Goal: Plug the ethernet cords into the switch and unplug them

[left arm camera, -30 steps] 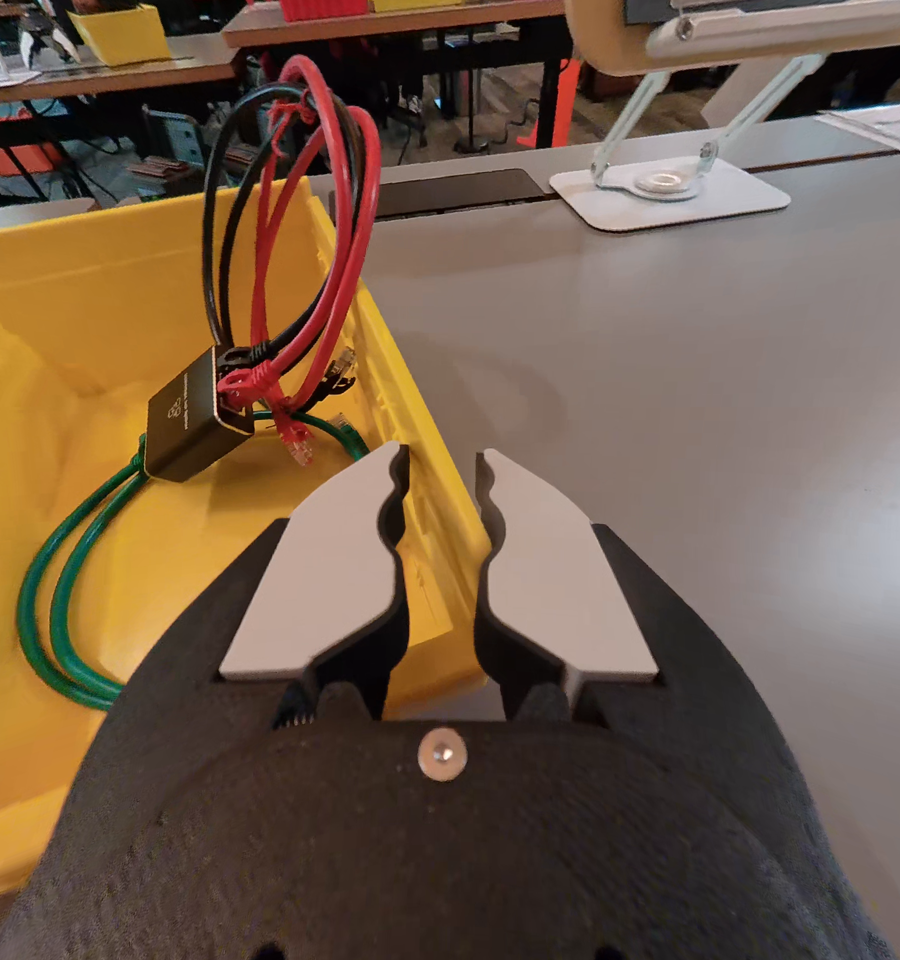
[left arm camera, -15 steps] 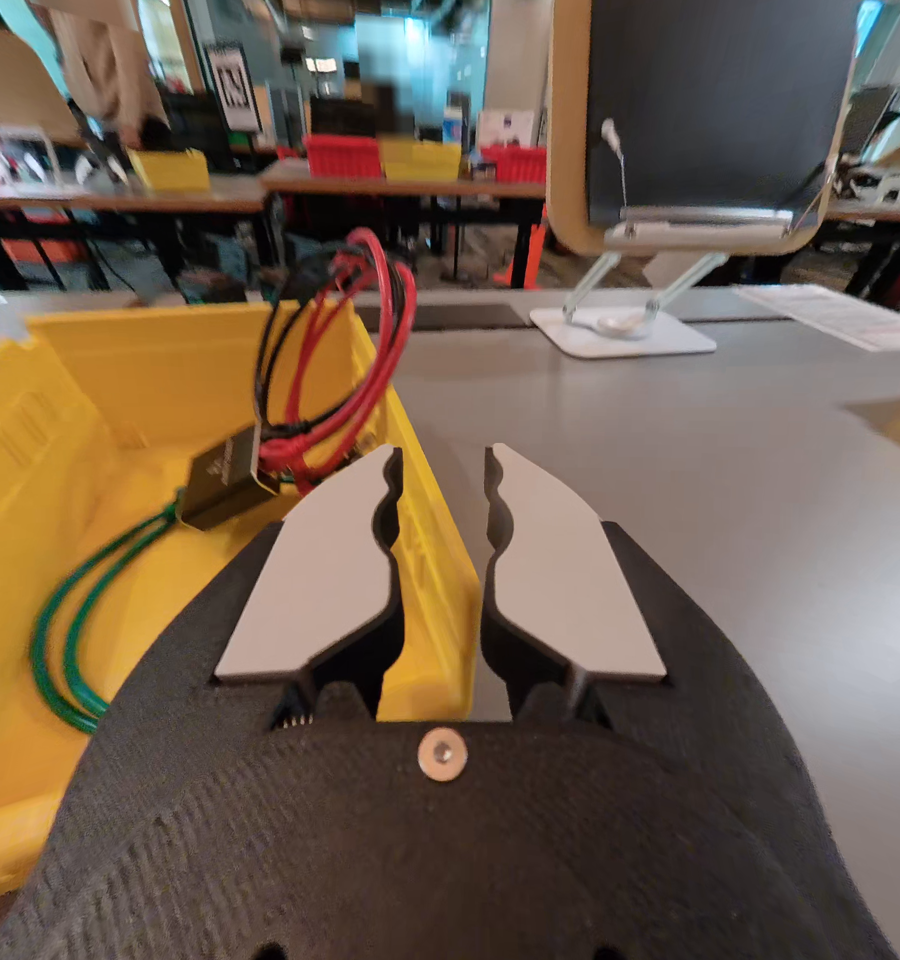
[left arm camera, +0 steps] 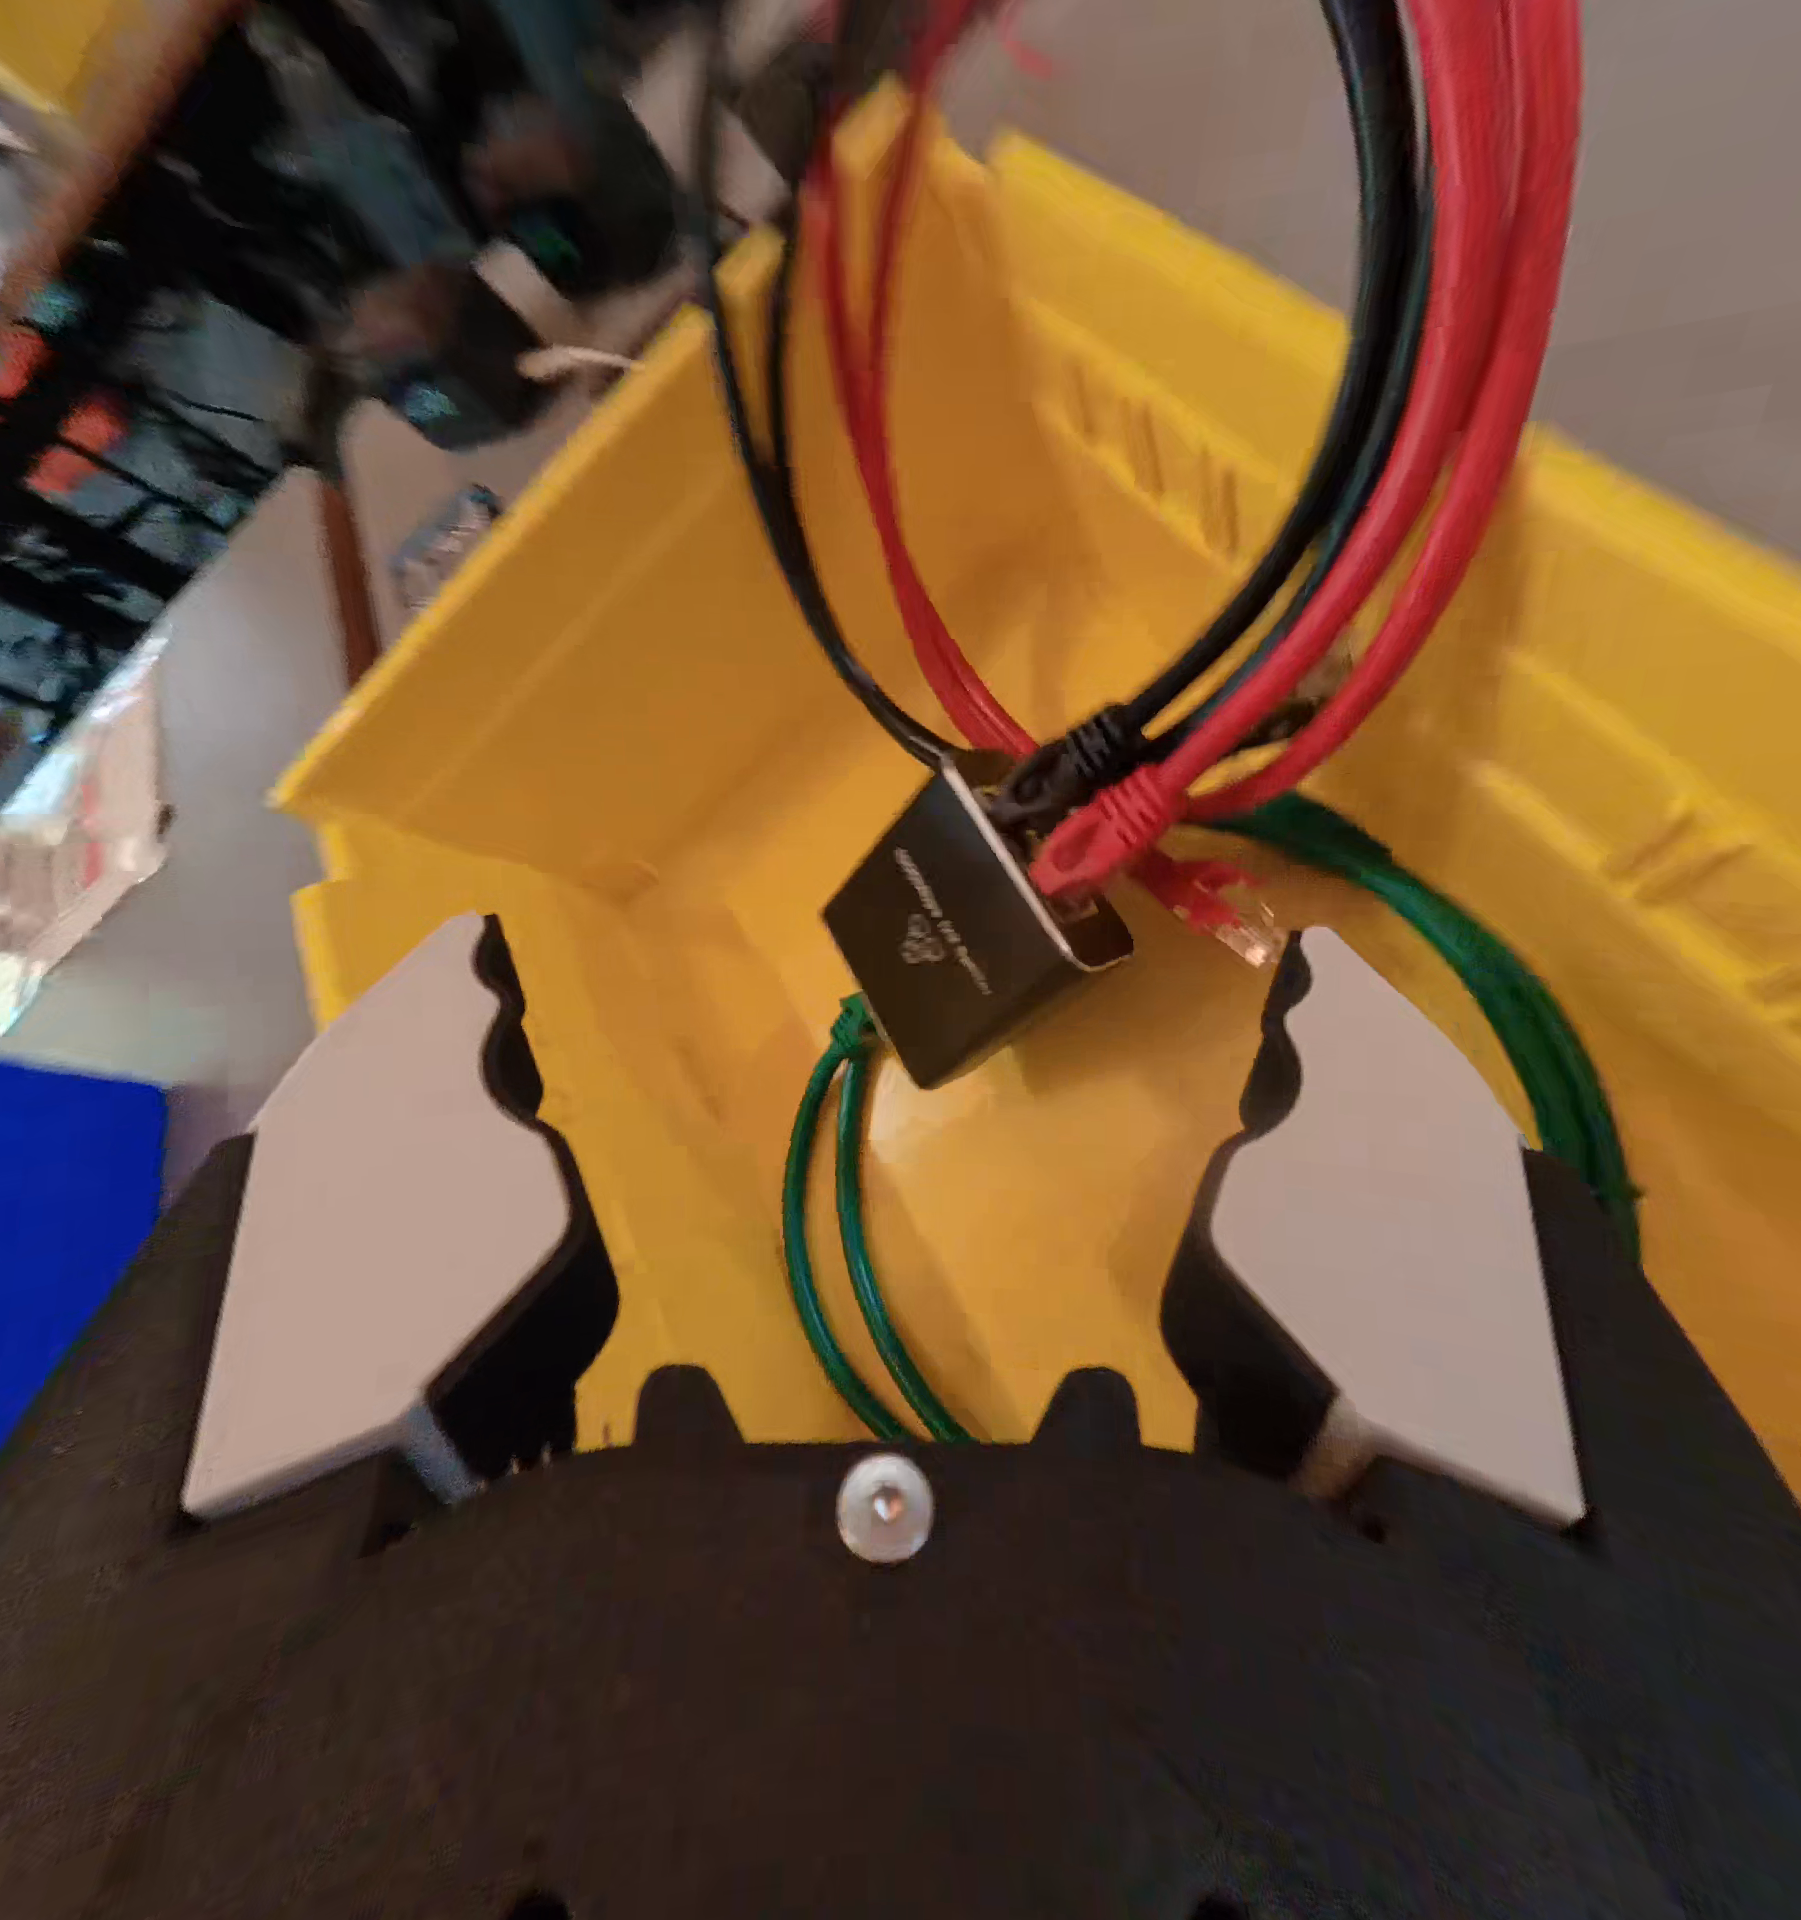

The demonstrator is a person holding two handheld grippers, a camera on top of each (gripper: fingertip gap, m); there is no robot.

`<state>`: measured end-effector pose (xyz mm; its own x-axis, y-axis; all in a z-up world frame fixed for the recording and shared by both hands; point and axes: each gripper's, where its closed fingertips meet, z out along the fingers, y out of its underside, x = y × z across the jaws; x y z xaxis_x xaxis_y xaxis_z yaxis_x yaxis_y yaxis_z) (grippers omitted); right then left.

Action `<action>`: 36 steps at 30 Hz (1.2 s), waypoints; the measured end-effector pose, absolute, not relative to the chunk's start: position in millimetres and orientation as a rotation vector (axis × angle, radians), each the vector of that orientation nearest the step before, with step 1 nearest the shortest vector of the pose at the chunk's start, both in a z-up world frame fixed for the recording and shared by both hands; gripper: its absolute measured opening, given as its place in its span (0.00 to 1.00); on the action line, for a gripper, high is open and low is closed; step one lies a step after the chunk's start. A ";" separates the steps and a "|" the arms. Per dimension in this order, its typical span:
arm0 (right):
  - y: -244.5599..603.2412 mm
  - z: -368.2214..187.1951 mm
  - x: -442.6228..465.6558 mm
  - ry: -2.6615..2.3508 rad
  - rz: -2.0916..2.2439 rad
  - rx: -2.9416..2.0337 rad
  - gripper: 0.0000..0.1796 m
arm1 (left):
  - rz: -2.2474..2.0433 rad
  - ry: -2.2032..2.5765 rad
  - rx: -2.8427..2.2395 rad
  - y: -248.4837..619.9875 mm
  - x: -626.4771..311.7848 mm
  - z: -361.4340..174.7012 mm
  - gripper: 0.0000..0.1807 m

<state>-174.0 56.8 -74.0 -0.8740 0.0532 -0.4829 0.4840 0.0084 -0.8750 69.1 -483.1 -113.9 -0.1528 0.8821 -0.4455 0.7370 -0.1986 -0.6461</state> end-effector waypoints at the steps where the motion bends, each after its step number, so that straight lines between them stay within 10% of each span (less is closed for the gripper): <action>1: 57.3 -74.1 -174.8 1.985 -1.939 0.558 0.14 | 1.213 -1.850 -2.011 -481.3 63.9 -126.9 0.74; 5: 57.1 -75.5 -178.2 1.997 -1.944 0.573 0.14 | 1.093 -1.861 -2.237 -483.9 50.7 -163.6 0.73; 8: 56.6 -76.5 -179.9 1.994 -1.939 0.579 0.14 | 1.067 -1.806 -2.237 -477.1 44.1 -162.0 0.37; 13: 58.7 -74.6 -180.2 1.968 -1.945 0.584 0.14 | 1.296 -1.780 -2.175 -479.1 51.8 -129.0 0.23; 36: 70.4 -59.4 -167.0 1.789 -1.937 0.591 0.13 | 2.050 -1.169 -1.697 -266.5 37.7 276.6 0.19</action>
